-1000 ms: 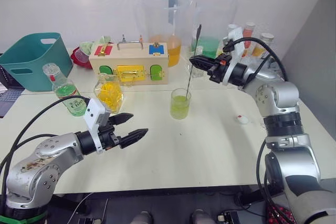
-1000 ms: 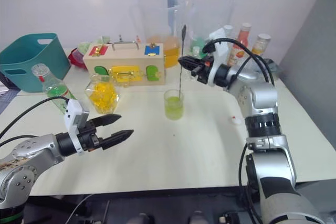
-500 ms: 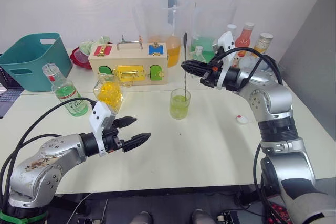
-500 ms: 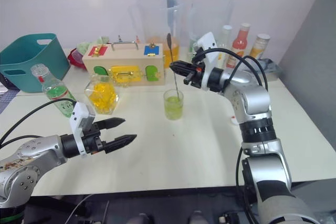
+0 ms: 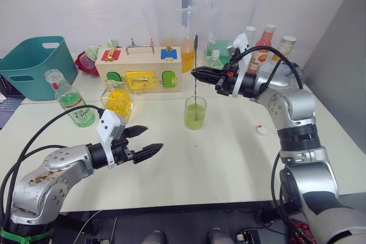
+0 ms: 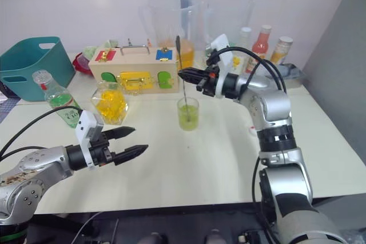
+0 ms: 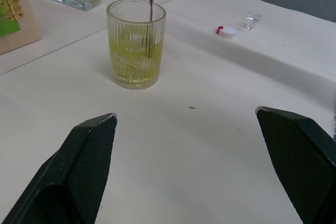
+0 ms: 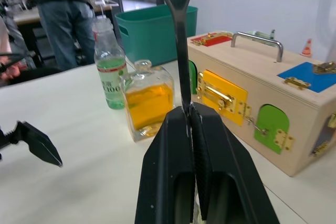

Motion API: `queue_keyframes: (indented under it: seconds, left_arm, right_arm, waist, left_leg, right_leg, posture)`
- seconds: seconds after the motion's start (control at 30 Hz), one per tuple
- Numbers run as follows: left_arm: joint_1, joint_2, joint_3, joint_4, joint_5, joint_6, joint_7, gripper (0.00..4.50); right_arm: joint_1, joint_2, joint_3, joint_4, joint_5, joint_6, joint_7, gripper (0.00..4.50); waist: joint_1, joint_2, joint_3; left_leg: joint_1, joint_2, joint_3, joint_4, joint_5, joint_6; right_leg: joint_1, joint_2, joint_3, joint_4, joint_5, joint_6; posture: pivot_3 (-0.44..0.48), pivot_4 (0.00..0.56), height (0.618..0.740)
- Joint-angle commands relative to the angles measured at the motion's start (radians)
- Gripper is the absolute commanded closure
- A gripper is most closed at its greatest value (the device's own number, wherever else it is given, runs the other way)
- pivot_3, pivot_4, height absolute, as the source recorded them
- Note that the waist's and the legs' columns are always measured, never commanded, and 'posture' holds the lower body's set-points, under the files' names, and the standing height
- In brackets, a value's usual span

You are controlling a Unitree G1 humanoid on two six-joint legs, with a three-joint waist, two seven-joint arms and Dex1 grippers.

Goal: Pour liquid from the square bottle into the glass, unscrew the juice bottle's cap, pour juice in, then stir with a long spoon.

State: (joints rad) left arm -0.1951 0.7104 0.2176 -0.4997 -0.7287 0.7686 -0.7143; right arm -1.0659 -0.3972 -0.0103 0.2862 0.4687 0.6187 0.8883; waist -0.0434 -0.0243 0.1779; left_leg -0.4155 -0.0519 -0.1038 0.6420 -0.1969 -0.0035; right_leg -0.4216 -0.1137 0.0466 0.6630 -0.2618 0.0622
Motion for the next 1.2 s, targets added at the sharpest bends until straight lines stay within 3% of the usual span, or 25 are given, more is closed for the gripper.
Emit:
queue_keyframes:
  seconds: [0.03,0.2,0.43,0.73,0.97,1.2]
  left_arm:
    - [-0.015,0.008,0.006,-0.005,0.006,-0.024,-0.002,0.02]
    - [-0.024,0.008,-0.001,0.004,0.01,-0.027,-0.004,0.02]
    - [-0.034,-0.001,-0.012,0.011,0.018,-0.03,-0.005,0.02]
    - [-0.041,-0.006,-0.029,0.024,0.024,-0.042,-0.016,0.02]
    - [-0.046,-0.004,-0.046,0.037,0.033,-0.059,-0.023,0.02]
    - [-0.047,-0.003,-0.045,0.041,0.037,-0.059,-0.027,0.02]
  right_arm:
    - [-0.042,0.012,-0.035,0.015,0.013,-0.033,-0.002,4.5]
    - [-0.032,0.033,0.036,0.089,-0.129,-0.225,-0.026,4.5]
    - [-0.04,0.042,0.031,0.126,-0.185,-0.314,-0.042,4.5]
    - [-0.023,-0.02,0.026,0.046,-0.166,-0.211,0.018,4.5]
    - [0.022,0.008,-0.001,-0.073,-0.043,-0.05,0.04,4.5]
    - [0.007,0.049,0.028,-0.029,-0.119,-0.159,-0.031,4.5]
  waist:
    - [0.0,0.0,0.0]
    - [-0.002,0.0,0.0]
    - [0.0,0.0,0.0]
    - [0.0,0.0,0.0]
    - [-0.001,0.0,0.0]
    - [-0.001,0.0,0.0]
  left_leg:
    - [0.0,0.0,0.0,0.0,0.0,0.0]
    - [0.0,0.0,0.0,0.0,0.0,0.0]
    - [0.0,0.0,0.0,0.0,0.0,-0.001]
    - [0.0,0.0,0.0,0.0,0.0,-0.001]
    - [0.0,0.0,0.0,0.0,0.0,-0.001]
    - [0.0,0.0,0.0,0.0,0.0,-0.001]
  right_leg:
    - [0.0,0.0,0.0,0.0,0.0,0.0]
    - [0.0,0.0,0.0,0.0,0.0,0.0]
    - [0.0,0.0,0.0,0.0,0.0,0.0]
    - [0.0,0.0,0.0,0.0,0.0,0.0]
    - [0.0,0.0,0.0,0.0,0.0,0.0]
    - [0.0,0.0,0.0,0.001,0.0,0.0]
  posture:
    - [0.0,0.15,0.74]
    - [0.0,0.15,0.74]
    - [0.0,0.15,0.74]
    - [0.0,0.15,0.74]
    - [0.0,0.15,0.74]
    - [0.0,0.15,0.74]
